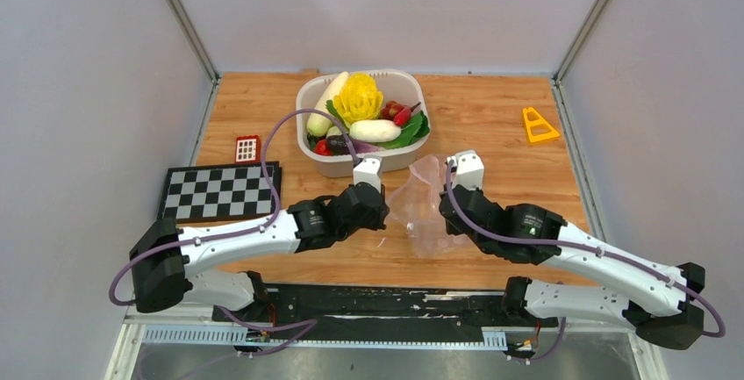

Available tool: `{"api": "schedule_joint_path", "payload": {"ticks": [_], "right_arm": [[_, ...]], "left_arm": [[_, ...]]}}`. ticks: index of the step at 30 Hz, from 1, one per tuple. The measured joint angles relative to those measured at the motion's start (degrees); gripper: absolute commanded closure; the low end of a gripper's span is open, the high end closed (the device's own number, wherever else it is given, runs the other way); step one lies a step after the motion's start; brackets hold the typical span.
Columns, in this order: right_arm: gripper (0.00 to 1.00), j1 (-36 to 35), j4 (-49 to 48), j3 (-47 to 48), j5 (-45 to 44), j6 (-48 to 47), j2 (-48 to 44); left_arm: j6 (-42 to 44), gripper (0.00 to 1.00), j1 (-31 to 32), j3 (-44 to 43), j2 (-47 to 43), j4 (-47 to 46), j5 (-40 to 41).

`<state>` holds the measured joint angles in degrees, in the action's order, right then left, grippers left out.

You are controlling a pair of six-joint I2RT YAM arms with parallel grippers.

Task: Place the food in the zip-top bag and seal the zipper
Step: Open the zipper of the food storage bag at the center of the board.

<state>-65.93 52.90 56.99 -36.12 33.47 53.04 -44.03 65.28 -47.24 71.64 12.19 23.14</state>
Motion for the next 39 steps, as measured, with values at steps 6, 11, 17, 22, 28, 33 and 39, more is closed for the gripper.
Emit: {"api": "schedule_joint_path", "payload": {"ticks": [6,11,17,22,28,33,39], "right_arm": [[1.00,0.0,9.4,5.3,-1.5,1.3,-1.0],[1.00,0.0,11.8,6.1,-3.6,1.5,0.1],[1.00,1.4,11.0,3.9,-2.9,-1.4,4.5],[1.00,3.6,10.6,2.8,-3.7,-2.1,7.9],[1.00,4.7,9.0,2.3,-4.8,-3.7,0.8],[1.00,6.6,0.7,-0.3,3.0,-7.2,-3.3],[1.00,10.5,-6.6,-5.2,11.1,-7.0,-1.9]], "left_arm": [[2.6,1.00,0.0,-6.4,4.6,0.7,0.1],[3.3,1.00,-0.6,-7.3,5.8,0.6,-0.8],[5.5,1.00,-3.3,-5.7,7.9,-5.4,-11.7],[6.1,1.00,-3.5,-5.6,11.4,-7.1,-16.7],[5.8,1.00,-6.9,-5.4,9.4,-6.0,-15.8],[6.1,0.90,-8.0,-5.4,9.1,-6.4,-15.9],[7.6,0.55,-8.0,-5.4,9.0,-7.3,-18.0]]}}
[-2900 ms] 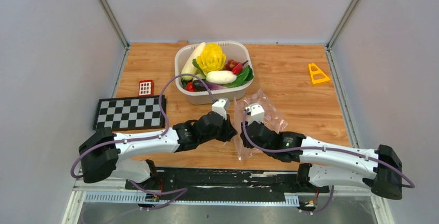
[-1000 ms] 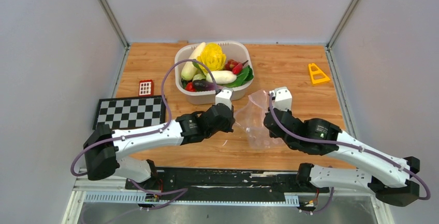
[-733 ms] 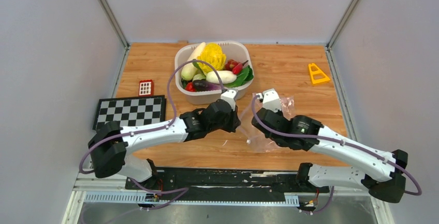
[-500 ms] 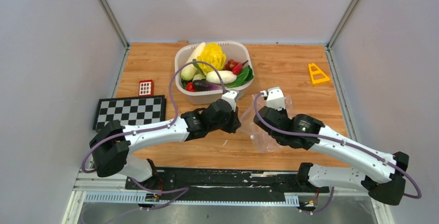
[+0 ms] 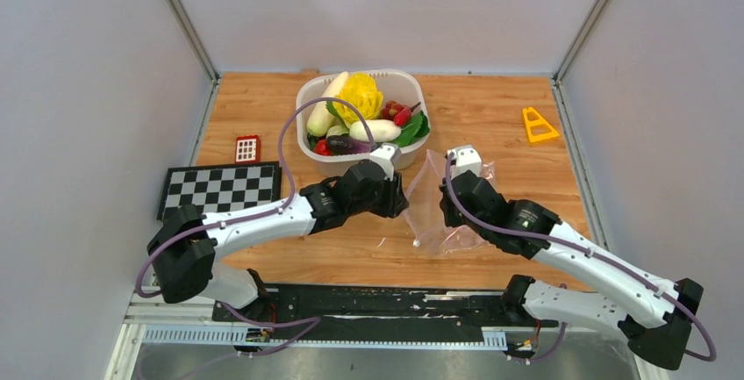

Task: Place the food in the zip-top bag and seal the zipper
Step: Open the zipper of the food storage bag at the center of the board, then pick up the fake vegetable from the bin.

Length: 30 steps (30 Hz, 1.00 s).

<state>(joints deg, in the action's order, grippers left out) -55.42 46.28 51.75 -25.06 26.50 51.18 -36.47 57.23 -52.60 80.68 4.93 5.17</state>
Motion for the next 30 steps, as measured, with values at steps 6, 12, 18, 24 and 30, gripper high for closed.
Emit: {"api": "schedule_joint_path", "payload": {"ticks": [6,12,18,24,30], "right_arm": [[1.00,4.3,-4.7,0.0,3.9,0.2,3.6],[1.00,7.0,-9.0,-0.1,7.7,0.2,6.0],[1.00,8.0,-11.7,-0.5,10.1,0.2,7.7],[1.00,8.1,-13.6,-1.1,11.8,0.2,8.4],[1.00,8.2,-14.4,-1.2,12.9,0.2,8.8]], "left_arm": [[1.0,0.41,0.0,0.0,-1.1,-0.4,-0.4],[3.0,0.18,0.0,-0.1,-4.3,1.4,0.2],[7.8,0.00,-0.2,-1.9,-12.6,4.8,1.3],[12.9,0.00,-4.1,-7.1,-17.3,9.5,3.2],[15.0,0.00,-15.2,-7.1,-16.7,12.2,2.5]]}}
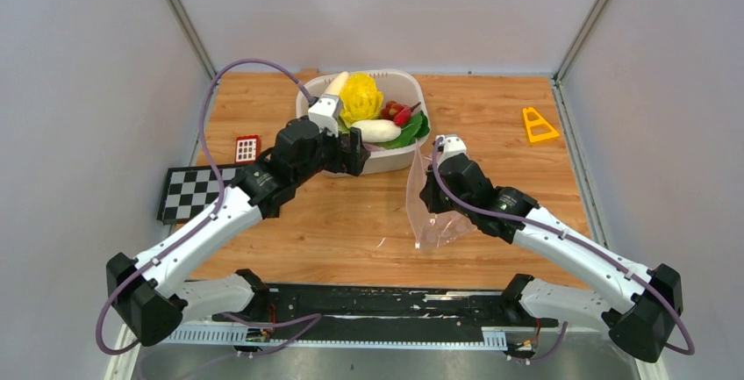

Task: Place the food in the zip-top bag and seal the zipper
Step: Pick up the fake vegetable from the bin.

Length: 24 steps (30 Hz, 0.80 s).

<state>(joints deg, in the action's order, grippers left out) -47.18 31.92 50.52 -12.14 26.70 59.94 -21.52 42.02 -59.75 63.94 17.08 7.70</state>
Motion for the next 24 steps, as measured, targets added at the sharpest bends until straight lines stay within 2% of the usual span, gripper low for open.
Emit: {"api": "schedule_joint_path", "payload": {"ticks": [3,8,17,24], "right_arm": [[1.00,0.0,-0.1,0.0,0.5,0.0,0.0],[1.00,0.0,-0.1,0.0,0.9,0.0,0.0],[1.00,0.0,-0.1,-0.1,1.4,0.0,-0.7],[1.00,0.0,-0.1,-0.1,1.7,0.0,-0.7]], "left_arm": [[2.9,0.00,-2.9,-1.0,2.6,0.6,-2.6],[8.3,0.00,-8.2,-9.6,10.4,2.8,-8.4],[12.2,0.00,-14.7,-20.7,16.2,3.3,-6.8],[13.5,0.02,-16.0,-39.3,33.9,7.4,-7.5]]}}
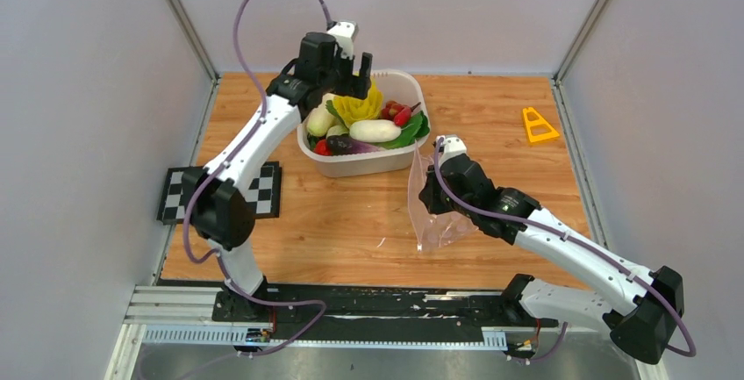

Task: Place the food in the zip-top bag and seal the zipper
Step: Pick up the fake vegetable from the bin.

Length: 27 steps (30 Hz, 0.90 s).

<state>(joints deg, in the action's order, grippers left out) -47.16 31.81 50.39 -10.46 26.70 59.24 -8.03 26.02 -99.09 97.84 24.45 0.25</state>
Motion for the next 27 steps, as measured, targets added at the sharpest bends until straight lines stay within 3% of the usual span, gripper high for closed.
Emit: {"api": "schedule_joint_path", "payload": {"ticks": [5,10,20,24,27], "right_arm": [[1.00,0.0,0.0,0.0,0.0,0.0,-0.2],[1.00,0.0,0.0,-0.1,0.1,0.0,-0.2],[1.00,0.0,0.0,-0.7,0.1,0.0,-0.5],[1.00,0.0,0.0,-0.7,0.1,0.0,-0.5],[1.00,0.0,0.0,-0.9,0.1,0.0,-0.5]], "left_arm": [[-0.9,0.07,-0.9,-6.0,10.7,5.2,0.0],[-1.6,0.15,-1.4,-7.3,15.8,10.2,-0.2],[-2.3,0.44,-1.4,-7.5,17.0,12.0,-3.0],[-2.1,0.65,-1.4,-7.6,17.6,12.4,-3.6],[-1.8,0.87,-1.4,-7.6,17.9,12.6,-3.9]]}}
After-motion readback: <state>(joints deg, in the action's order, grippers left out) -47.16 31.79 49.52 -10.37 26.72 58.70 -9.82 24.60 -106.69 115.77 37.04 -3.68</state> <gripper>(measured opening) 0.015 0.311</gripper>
